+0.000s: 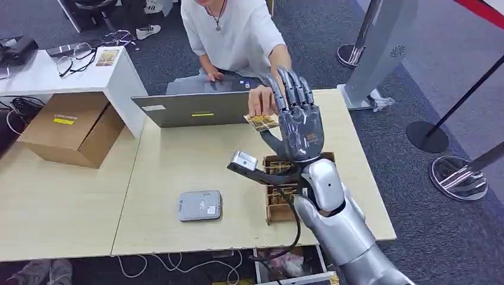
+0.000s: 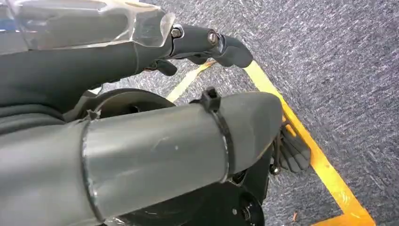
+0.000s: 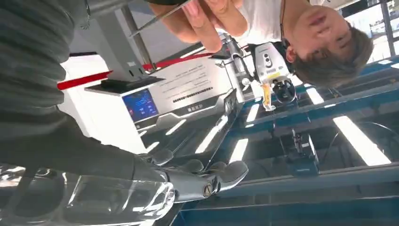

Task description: Pass the card to the sensor for recognition and then transmit it.

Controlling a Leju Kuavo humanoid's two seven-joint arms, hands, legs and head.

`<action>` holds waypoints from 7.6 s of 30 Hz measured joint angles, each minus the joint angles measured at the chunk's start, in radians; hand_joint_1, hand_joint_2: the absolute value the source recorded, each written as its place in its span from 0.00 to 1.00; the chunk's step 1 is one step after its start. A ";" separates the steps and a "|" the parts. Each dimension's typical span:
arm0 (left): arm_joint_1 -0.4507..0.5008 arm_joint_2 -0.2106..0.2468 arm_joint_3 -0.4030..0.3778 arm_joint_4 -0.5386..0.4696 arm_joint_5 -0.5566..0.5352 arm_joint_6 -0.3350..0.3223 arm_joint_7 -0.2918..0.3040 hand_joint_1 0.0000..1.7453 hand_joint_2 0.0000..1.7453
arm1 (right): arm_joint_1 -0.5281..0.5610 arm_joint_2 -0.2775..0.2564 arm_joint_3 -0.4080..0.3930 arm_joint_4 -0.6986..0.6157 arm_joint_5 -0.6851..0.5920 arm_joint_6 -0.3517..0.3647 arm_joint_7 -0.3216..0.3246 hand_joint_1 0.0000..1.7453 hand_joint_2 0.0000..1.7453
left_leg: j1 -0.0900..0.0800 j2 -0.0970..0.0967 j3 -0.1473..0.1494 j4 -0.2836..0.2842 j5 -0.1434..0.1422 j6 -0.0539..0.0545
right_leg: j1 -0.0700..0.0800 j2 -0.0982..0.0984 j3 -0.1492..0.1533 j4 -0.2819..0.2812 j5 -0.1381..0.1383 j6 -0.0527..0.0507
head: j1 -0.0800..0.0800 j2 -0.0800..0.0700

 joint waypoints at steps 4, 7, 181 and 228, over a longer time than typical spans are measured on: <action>0.001 0.000 0.002 -0.003 -0.003 -0.015 -0.012 0.00 0.00 | 0.021 -0.009 -0.013 -0.017 0.002 0.000 0.000 0.26 1.00 | 0.000 0.000 0.000 0.000 0.000 0.000 | 0.000 0.000 0.000 0.000 0.000 0.000 | 0.000 0.000; 0.002 0.001 0.003 -0.003 -0.004 -0.023 -0.012 0.00 0.00 | 0.033 -0.016 -0.019 -0.024 0.002 0.000 0.000 0.98 1.00 | 0.000 0.000 0.000 0.000 0.000 0.000 | 0.000 0.000 0.000 0.000 0.000 0.000 | 0.000 0.000; 0.018 0.023 -0.028 -0.003 -0.106 0.034 0.133 0.00 0.00 | -0.182 0.331 0.091 0.967 -1.155 0.361 0.119 1.00 1.00 | 0.000 0.000 0.000 0.000 0.000 0.000 | 0.000 0.000 0.000 0.000 0.000 0.000 | 0.001 0.000; 0.009 0.014 -0.025 -0.003 -0.097 0.003 0.077 0.00 0.00 | -0.169 0.341 0.188 0.808 -1.012 0.414 0.002 1.00 1.00 | 0.000 0.000 0.000 0.000 0.000 0.000 | 0.000 0.000 0.000 0.000 0.000 0.000 | 0.000 0.000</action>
